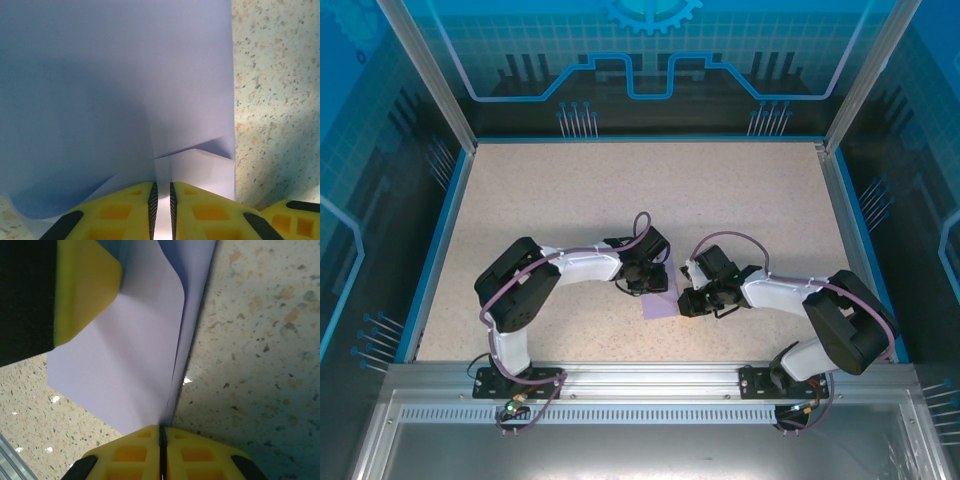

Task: Fold a paper plane with a square sheet of paper (pick it up from the middle)
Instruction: Fold the triangle a second time at the center of the table.

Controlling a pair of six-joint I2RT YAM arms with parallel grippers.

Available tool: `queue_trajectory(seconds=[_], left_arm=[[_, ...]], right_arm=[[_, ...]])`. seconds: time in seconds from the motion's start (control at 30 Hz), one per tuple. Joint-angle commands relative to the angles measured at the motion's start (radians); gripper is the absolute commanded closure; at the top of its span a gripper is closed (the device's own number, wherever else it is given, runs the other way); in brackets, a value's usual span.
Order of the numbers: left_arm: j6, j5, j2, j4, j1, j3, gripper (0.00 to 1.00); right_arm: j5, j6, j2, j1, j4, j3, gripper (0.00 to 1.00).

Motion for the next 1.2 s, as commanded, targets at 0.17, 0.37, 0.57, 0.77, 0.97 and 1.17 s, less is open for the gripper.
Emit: queue_trajectory(seconds=[0.17,0.37,0.57,0.77,0.97,1.17], left_arm=[[0.033,0.001,0.045,-0.003,0.002,-0.001,0.81],[0.037,0.001,0.06,0.012,0.001,-0.006,0.81],[0.048,-0.006,0.091,0.0,0.004,-0.001,0.81],[0.065,-0.016,0.097,-0.019,0.004,-0.002,0.82],[0.073,-0.002,0.096,-0.007,0.004,0.002,0.82],[0.073,0.013,0.096,0.006,0.004,0.003,0.82]], right_arm=[[0.081,0.009,0.058,0.034,-0.022,-0.032,0.91],[0.078,0.015,0.057,0.035,-0.016,-0.034,0.91],[0.074,0.024,0.012,0.035,-0.022,-0.031,0.89],[0.088,0.028,-0.093,0.01,-0.098,0.01,0.84],[0.032,0.044,-0.19,-0.059,-0.118,0.039,0.84],[-0.107,0.113,-0.122,-0.07,0.035,0.024,0.87]])
